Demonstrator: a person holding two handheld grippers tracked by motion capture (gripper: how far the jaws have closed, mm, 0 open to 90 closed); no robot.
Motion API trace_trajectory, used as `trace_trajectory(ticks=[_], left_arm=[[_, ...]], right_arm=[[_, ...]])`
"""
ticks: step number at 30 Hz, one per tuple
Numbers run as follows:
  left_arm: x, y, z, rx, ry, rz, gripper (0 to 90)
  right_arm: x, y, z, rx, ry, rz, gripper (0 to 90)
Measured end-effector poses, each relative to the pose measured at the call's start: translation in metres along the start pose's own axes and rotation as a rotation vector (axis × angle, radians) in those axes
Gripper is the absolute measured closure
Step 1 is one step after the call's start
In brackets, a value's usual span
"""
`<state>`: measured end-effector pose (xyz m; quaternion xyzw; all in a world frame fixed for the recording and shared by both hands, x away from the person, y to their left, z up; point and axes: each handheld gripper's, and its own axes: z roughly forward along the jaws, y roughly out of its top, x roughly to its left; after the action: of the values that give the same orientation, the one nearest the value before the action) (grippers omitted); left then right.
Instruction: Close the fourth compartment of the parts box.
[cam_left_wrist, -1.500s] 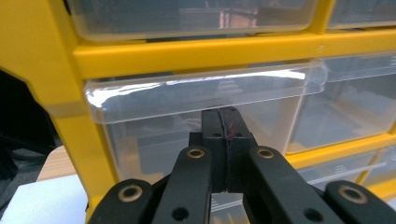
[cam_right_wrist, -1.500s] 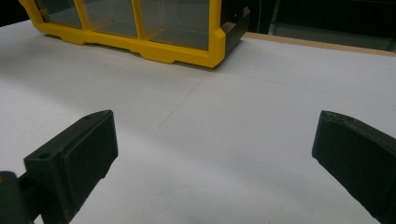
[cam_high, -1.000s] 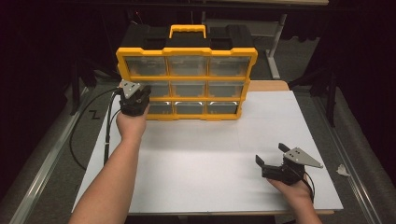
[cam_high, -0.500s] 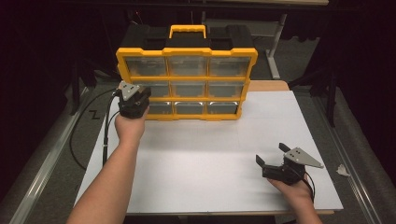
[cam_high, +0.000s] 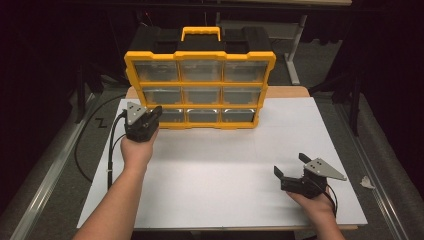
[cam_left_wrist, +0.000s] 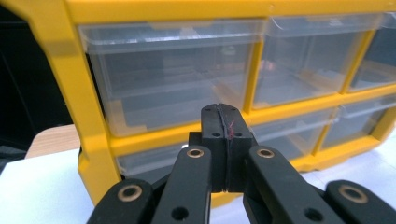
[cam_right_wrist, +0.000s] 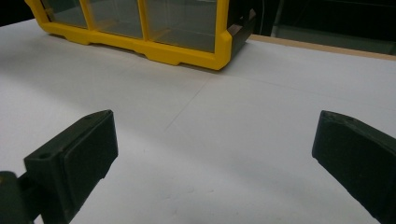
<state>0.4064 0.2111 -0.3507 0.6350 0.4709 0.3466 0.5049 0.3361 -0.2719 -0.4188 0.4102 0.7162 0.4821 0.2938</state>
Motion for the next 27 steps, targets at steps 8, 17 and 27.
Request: trace_trajectory(ticks=[8, 17, 27], left_arm=[[-0.003, -0.026, -0.015, -0.009, -0.035, -0.012, 85.7], [-0.007, -0.059, -0.033, 0.031, -0.090, 0.011, 66.4], [-0.016, -0.103, -0.066, 0.097, -0.212, 0.033, 29.7]], right_arm=[[0.001, 0.000, 0.001, 0.000, 0.002, -0.003, 1.4], [0.000, -0.001, -0.001, 0.002, -0.003, 0.001, 1.4], [0.001, -0.001, -0.002, 0.004, -0.003, -0.002, 1.4]])
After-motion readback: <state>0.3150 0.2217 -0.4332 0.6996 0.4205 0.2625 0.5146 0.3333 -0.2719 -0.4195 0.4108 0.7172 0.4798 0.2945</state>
